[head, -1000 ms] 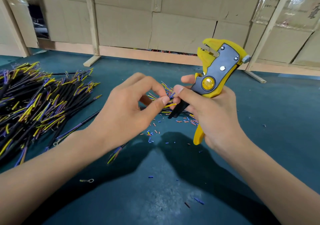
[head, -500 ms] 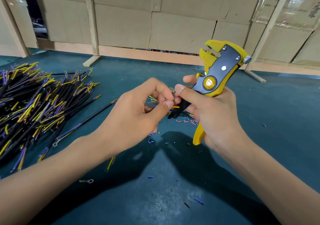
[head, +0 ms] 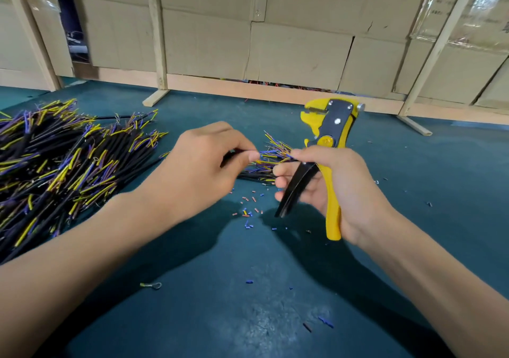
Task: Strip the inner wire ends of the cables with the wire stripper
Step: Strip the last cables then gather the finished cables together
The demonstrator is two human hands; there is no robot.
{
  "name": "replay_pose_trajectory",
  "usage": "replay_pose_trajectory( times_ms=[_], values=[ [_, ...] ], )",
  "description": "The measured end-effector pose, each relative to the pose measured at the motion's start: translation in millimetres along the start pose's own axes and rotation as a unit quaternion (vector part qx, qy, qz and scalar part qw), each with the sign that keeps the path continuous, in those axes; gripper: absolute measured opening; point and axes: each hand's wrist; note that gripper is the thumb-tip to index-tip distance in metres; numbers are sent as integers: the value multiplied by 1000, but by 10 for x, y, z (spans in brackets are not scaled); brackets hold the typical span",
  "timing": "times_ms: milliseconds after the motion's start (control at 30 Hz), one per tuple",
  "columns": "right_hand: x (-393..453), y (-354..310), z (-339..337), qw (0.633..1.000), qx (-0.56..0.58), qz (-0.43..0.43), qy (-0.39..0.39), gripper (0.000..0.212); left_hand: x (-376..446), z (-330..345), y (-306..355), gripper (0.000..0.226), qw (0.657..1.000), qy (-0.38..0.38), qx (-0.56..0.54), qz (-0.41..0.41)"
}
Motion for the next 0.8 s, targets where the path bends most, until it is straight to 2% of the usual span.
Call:
replay_pose_trajectory(
  times_ms=[100,233,333,400,533,700,800],
  values=[
    [-11,-89,-77,993,41,115,-8,5,42,-50,-122,10,999,12,32,30],
    [-44,-72,-96,969,130,185,-98,38,27,-42,-254,14,996,38,67,36],
    [-60,51,-41,953,140,173,-206,40,-7,-32,-325,28,994,46,101,0],
    [-51,117,-23,952,108,152,-244,40,-17,-12,-346,31,991,49,123,-14],
    [-32,148,-44,949,52,141,-276,40,-7,19,-344,35,994,59,93,-3],
    [-67,216,-45,945,29,119,-303,17,-8,-30,-347,33,989,79,121,39],
    [-70,256,-25,946,39,102,-305,11,-18,-67,-354,31,982,102,147,56]
  ],
)
Point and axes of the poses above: each hand's wrist, its own x-axis towards the middle knuckle, its own z-axis out of the palm, y = z × x, and after that the axes turned 8 degrees about x, right-handed
